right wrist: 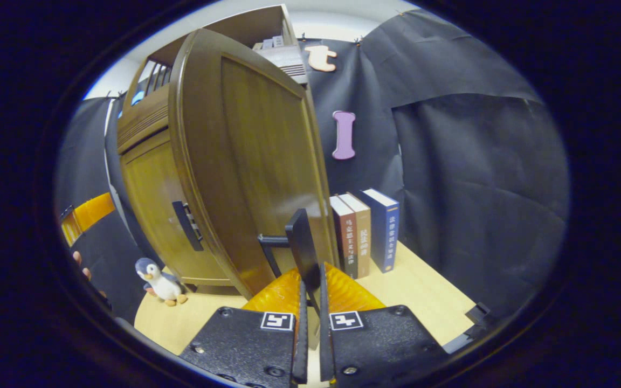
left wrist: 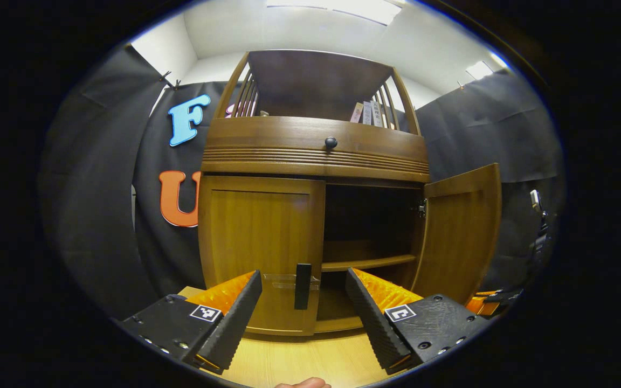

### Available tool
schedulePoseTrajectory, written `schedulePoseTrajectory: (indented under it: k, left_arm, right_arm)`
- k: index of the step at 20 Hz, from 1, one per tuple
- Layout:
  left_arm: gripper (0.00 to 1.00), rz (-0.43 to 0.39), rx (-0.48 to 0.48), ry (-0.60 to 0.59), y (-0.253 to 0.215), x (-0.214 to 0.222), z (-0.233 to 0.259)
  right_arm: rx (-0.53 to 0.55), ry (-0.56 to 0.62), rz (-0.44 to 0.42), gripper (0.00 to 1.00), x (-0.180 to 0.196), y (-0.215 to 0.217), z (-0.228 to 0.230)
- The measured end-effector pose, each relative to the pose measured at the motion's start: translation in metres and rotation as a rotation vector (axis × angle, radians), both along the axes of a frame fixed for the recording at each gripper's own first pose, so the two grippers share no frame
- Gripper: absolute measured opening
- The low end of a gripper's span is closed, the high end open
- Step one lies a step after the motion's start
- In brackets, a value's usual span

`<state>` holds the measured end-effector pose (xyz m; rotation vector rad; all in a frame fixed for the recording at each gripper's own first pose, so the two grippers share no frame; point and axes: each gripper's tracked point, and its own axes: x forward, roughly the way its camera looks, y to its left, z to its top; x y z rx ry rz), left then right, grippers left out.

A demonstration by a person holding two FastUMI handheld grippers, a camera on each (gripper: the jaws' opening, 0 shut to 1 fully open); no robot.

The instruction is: Open the right door of the double-door shoe cabinet with the right hand, and open the left door with the left hand.

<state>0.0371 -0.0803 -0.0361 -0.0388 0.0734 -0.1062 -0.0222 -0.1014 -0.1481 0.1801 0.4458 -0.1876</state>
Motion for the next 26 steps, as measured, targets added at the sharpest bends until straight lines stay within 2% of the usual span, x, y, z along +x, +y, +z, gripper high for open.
schedulePoseTrajectory:
  k: [5,8,9,10,11,13,14,15,16,17,18,20,21,22,26]
  left_arm:
    - [0.94,-0.046,-0.026,0.039,-0.023,0.007,-0.015]
    - [0.94,-0.063,-0.055,0.073,-0.028,0.009,-0.025]
    - [0.94,-0.068,-0.062,0.084,-0.031,0.011,-0.028]
    - [1.0,-0.074,-0.068,0.091,-0.034,0.012,-0.03]
    - [0.95,-0.083,-0.076,0.104,-0.037,0.016,-0.033]
    - [0.94,-0.096,-0.088,0.136,-0.045,0.024,-0.042]
    - [0.95,-0.1,-0.089,0.15,-0.048,0.027,-0.047]
    - [0.95,-0.102,-0.087,0.16,-0.049,0.03,-0.05]
    - [0.95,-0.101,-0.083,0.169,-0.049,0.032,-0.055]
    - [0.95,-0.099,-0.077,0.183,-0.049,0.034,-0.061]
    - [0.95,-0.1,-0.07,0.195,-0.051,0.037,-0.065]
    - [0.95,-0.098,-0.048,0.205,-0.05,0.045,-0.072]
    - [0.95,-0.096,-0.037,0.206,-0.049,0.047,-0.075]
    - [0.95,-0.091,-0.027,0.206,-0.048,0.052,-0.079]
    - [0.95,-0.066,0.013,0.214,-0.032,0.075,-0.091]
  right_arm:
    - [-0.006,-0.002,-0.048,0.07,-0.005,-0.025,0.003]
    - [-0.007,-0.006,-0.049,0.06,-0.01,-0.03,0.006]
    - [-0.011,-0.008,-0.049,0.02,-0.012,-0.035,0.006]
    - [-0.015,-0.01,-0.053,0.06,-0.015,-0.038,0.007]
    - [-0.017,-0.013,-0.058,0.06,-0.017,-0.041,0.009]
    - [-0.018,-0.023,-0.075,0.06,-0.022,-0.05,0.012]
    - [-0.02,-0.029,-0.087,0.02,-0.025,-0.056,0.013]
    - [-0.022,-0.038,-0.102,0.06,-0.029,-0.062,0.017]
    - [-0.034,-0.043,-0.124,0.06,-0.033,-0.071,0.018]
    - [-0.04,-0.038,-0.146,0.0,-0.038,-0.08,0.016]
    - [-0.038,-0.041,-0.166,0.04,-0.043,-0.088,0.017]
    - [-0.012,-0.058,-0.18,0.04,-0.051,-0.091,0.022]
    - [-0.012,-0.068,-0.189,0.0,-0.056,-0.094,0.023]
    - [-0.016,-0.082,-0.19,0.04,-0.059,-0.094,0.026]
    - [-0.065,-0.146,-0.23,0.04,-0.072,-0.101,0.045]
